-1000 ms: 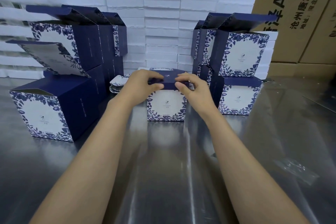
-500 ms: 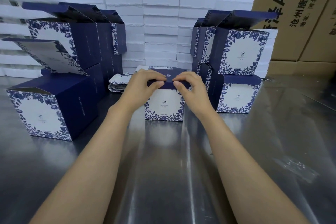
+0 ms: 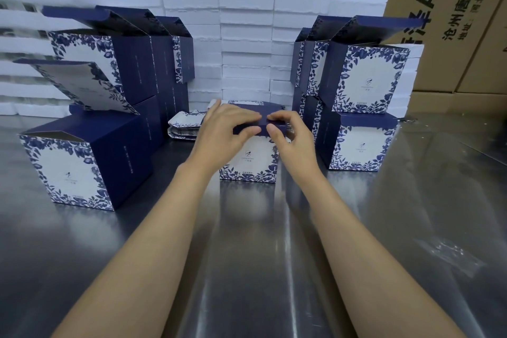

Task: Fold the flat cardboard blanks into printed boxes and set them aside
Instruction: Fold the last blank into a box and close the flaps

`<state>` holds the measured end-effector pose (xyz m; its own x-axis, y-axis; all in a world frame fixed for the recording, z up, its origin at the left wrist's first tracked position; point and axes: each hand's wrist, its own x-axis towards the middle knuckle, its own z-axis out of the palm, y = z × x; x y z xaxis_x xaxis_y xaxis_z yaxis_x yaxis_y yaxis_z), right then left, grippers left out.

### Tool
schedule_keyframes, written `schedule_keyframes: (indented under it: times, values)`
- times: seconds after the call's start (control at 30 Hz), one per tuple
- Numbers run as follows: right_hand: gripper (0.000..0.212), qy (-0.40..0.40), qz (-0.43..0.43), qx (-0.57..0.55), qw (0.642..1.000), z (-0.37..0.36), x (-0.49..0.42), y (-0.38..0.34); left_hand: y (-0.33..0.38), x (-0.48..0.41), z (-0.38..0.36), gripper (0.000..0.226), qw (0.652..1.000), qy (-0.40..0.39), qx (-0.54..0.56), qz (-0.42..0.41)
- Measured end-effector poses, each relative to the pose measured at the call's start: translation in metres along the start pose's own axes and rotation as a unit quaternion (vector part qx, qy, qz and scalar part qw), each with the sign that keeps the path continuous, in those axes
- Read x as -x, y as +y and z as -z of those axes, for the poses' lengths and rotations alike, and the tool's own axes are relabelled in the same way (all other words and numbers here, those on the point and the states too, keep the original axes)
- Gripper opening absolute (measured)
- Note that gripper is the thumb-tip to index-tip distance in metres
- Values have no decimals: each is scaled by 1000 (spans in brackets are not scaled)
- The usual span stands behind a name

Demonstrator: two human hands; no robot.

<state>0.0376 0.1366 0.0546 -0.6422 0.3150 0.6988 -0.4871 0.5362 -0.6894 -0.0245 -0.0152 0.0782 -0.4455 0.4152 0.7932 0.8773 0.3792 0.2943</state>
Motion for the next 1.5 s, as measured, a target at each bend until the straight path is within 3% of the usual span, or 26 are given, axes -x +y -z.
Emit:
schedule_keyframes:
  times: [0.1,0.3,0.43,0.53,0.6,0.67,0.7,0.83,0.97,1.1,1.3,1.5]
  values:
    - [11,0,-8,-11,1000,3,-1,1,4,-3,-4,17,1000,2,4,-6]
    - [5,17,39,29,999,0,-5,-2,12,-3,-12,8,996,39,-37,66]
    - [13,40,-11,-23,999,-2,-2,2,8,-7,-3,15,984,18,131,119]
    - [24,54,-66,-96,992,0,-2,1,5,-6,-2,42,943,87,216,236]
    - [24,42,-74,-119,989,1,-3,0,0,-10,-3,56,881,52,302,361]
    - [23,34,-77,-131,988,0,-4,-2,-4,-14,-5,53,825,23,387,412]
    - [20,41,-86,-138,986,-1,-4,-3,-4,-15,-5,48,823,16,393,409]
    - [13,41,-132,-136,981,-1,-11,-4,-2,-14,-6,26,873,11,316,372]
    - [13,1,-67,-18,998,-3,-10,1,-4,-12,-3,26,919,-31,231,318]
    - [19,-20,-18,9,1000,-4,-6,7,2,-12,2,28,983,-53,64,163]
    - [11,12,36,-17,999,-4,2,10,11,-6,-4,21,998,-41,-29,42]
    - [7,30,28,12,999,-6,-3,9,19,-7,-13,16,994,10,-86,63]
